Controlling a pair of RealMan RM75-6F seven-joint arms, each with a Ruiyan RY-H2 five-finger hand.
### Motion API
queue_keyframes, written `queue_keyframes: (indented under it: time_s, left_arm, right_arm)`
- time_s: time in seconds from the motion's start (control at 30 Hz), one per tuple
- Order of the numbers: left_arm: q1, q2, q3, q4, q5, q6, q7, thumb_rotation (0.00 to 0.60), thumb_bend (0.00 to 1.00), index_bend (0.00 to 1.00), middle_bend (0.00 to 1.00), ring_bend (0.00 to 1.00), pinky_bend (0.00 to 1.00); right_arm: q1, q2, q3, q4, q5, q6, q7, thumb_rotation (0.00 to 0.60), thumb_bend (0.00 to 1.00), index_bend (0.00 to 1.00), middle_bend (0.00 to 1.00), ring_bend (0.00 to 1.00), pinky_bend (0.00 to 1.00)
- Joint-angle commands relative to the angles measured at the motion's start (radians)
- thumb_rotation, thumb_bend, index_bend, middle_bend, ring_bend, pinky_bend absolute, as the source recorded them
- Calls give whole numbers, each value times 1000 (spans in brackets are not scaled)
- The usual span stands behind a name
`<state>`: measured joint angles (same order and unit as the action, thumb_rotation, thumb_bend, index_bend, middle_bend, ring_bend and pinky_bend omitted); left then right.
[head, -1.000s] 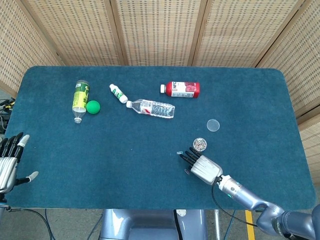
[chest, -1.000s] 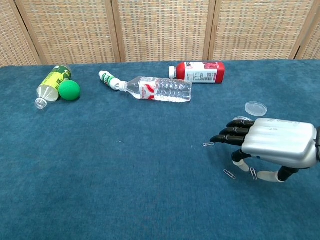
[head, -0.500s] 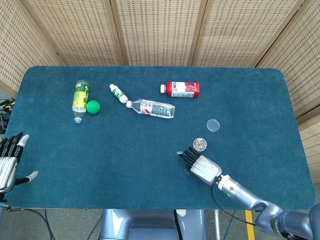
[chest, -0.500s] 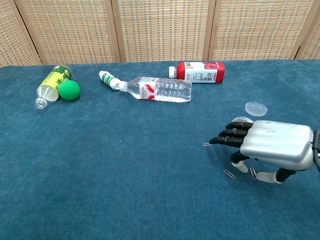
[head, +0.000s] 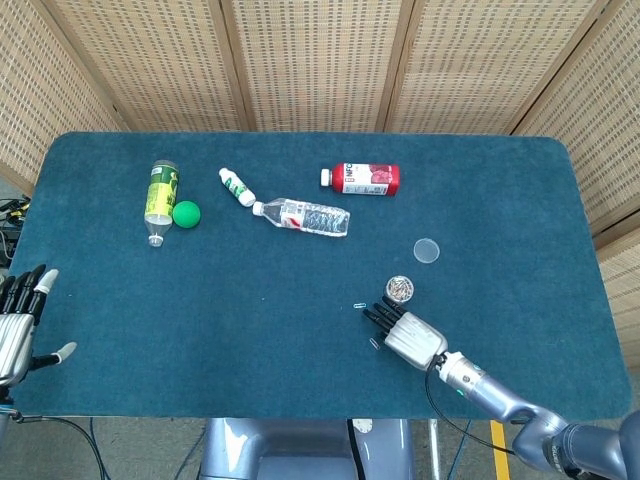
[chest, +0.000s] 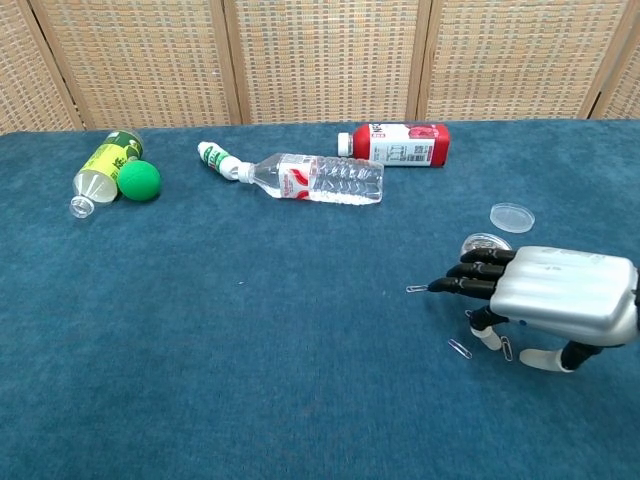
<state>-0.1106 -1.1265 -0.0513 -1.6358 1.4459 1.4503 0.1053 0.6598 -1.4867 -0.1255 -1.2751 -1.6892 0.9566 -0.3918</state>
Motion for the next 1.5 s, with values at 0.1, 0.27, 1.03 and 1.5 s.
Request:
queue_keyframes:
  time_s: [0.1, 0.27, 1.03, 1.5]
  left_arm:
    - [0, 0, 0, -2, 1, 1, 3, 600, 0, 0, 0, 0, 0]
    - [-1, 0, -1, -6, 0, 0, 6, 600, 0, 0, 0, 0, 0]
    - [-2, -1, -1, -1, -3, -3, 4, 600, 0, 0, 0, 0, 0]
    - [-2, -2, -1, 1, -1, -2, 2, 600, 0, 0, 0, 0, 0]
  right_arm:
    - [-7, 3, -6, 9, -4, 6, 14, 600, 338, 468, 0, 0, 0]
    - [-10, -1, -8, 20, -8, 7, 27, 600, 338, 478, 0, 0, 0]
    - [-21, -62, 9, 96, -21, 47, 115, 600, 595, 618, 0, 0, 10]
    - [-38, -80, 11, 144, -47, 112, 152, 600, 594, 626, 0, 0, 31]
